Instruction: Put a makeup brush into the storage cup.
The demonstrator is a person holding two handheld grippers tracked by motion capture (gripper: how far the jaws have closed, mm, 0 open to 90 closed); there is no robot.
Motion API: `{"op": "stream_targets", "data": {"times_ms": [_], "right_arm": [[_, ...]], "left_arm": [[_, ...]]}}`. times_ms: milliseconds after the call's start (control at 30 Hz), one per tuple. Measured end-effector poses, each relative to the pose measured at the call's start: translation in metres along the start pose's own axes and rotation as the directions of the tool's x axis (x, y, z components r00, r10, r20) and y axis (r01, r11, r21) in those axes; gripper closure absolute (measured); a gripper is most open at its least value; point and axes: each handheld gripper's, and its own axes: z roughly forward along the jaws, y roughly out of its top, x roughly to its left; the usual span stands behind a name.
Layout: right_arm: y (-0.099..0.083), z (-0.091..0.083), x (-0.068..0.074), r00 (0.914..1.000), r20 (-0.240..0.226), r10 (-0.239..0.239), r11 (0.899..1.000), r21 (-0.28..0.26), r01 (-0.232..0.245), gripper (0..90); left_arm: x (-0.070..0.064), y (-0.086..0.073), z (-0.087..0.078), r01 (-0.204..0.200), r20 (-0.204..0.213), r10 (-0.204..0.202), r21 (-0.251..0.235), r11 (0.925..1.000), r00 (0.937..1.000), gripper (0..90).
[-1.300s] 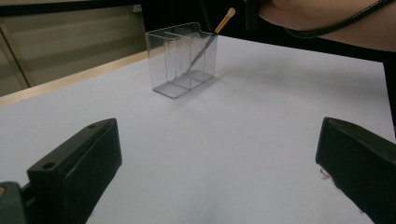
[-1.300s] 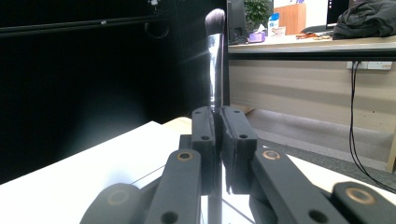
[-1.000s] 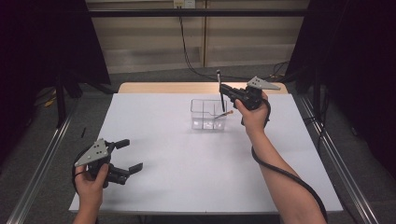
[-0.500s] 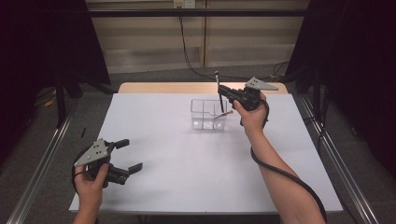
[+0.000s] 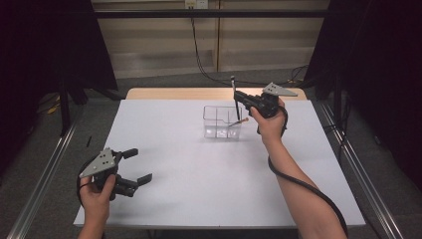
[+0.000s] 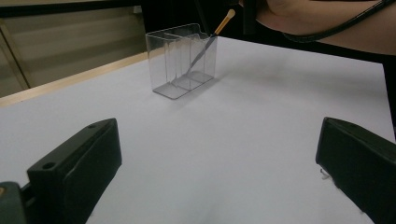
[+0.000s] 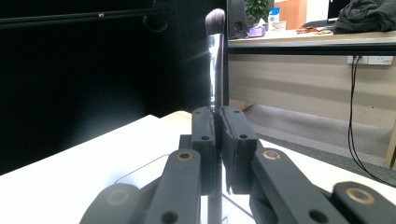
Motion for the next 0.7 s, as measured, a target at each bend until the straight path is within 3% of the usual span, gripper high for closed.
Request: {"op": "stream_targets", "data": {"times_ms": [700], "right_arm": [[-0.007, -0.012, -0.005, 1.0000, 0.001, -0.006, 1.000, 0.027, 0.006, 84.2]], "left_arm": [[-0.001, 0.001, 0.000, -0.004, -0.001, 0.004, 0.002, 1.0000, 1.0000, 0.2]]}}
